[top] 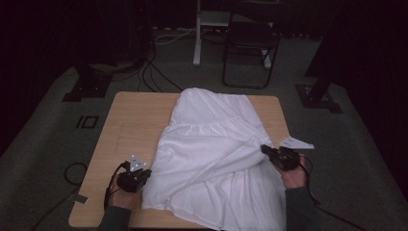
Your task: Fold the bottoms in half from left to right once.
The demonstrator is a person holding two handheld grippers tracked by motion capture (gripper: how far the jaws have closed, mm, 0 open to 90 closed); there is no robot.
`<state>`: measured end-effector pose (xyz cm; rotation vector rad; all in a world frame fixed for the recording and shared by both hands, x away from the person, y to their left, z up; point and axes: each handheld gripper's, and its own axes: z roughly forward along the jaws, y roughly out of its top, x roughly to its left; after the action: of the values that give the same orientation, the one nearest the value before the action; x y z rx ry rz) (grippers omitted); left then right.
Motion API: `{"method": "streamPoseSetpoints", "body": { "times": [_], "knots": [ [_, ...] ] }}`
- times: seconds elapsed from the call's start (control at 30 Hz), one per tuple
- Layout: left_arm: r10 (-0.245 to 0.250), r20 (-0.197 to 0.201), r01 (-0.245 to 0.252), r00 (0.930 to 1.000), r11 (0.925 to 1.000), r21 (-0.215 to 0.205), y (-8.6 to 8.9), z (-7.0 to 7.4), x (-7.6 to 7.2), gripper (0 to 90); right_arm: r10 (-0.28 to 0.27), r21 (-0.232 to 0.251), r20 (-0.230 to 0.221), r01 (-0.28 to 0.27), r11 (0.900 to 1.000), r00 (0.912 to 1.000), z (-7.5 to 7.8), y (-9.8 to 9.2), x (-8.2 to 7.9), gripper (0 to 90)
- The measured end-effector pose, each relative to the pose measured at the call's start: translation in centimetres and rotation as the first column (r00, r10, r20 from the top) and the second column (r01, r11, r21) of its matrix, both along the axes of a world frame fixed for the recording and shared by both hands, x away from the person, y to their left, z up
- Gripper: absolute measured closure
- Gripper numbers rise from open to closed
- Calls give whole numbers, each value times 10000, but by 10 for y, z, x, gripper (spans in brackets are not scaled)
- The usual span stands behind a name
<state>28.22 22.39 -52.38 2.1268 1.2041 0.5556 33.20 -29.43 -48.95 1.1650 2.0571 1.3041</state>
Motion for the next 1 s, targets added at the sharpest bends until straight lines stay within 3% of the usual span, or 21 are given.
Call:
{"method": "streamPoseSetpoints", "body": {
  "times": [0.13,0.27,0.33,0.4,0.47,0.53,0.7,0.8,0.9,1.0],
  "knots": [
    [-92,182,95,9998,9998,-151,4,11,-13,891,-299,217,191,295,9993,9994,-2,-27,-40,889],
    [-349,252,360,9991,9983,-454,4,16,-20,889,-418,336,409,405,9986,9983,-15,-48,-77,888],
    [-583,343,598,9977,9971,-461,2,15,-22,871,-562,400,244,552,9977,9981,-24,-56,-90,883],
    [-576,395,593,9976,9972,-448,0,14,-22,762,-615,-45,-247,614,9981,9978,-39,-61,-97,843],
    [-485,373,500,9981,9979,-408,0,12,-21,693,-743,-762,-975,670,9948,9925,-54,-65,-98,744],
    [-436,304,449,9986,9980,-452,0,11,-20,638,-972,-910,-1350,854,9922,9861,-63,-69,-102,655],
    [-496,240,504,9985,9982,-338,-6,8,-20,557,-1204,-313,-885,1181,9925,9888,-52,-69,-103,540],
    [-610,120,614,9981,9975,-351,-9,3,-22,537,-986,-125,-685,980,9951,9928,-44,-57,-95,500],
    [-633,-120,627,9979,9971,-428,-10,-4,-24,526,-875,-343,-806,850,9958,9929,-44,-40,-83,471],
    [-576,-182,566,9982,9970,-521,-10,-10,-26,520,-1000,-675,-1198,924,9934,9878,-49,-26,-67,445]
  ]
}}
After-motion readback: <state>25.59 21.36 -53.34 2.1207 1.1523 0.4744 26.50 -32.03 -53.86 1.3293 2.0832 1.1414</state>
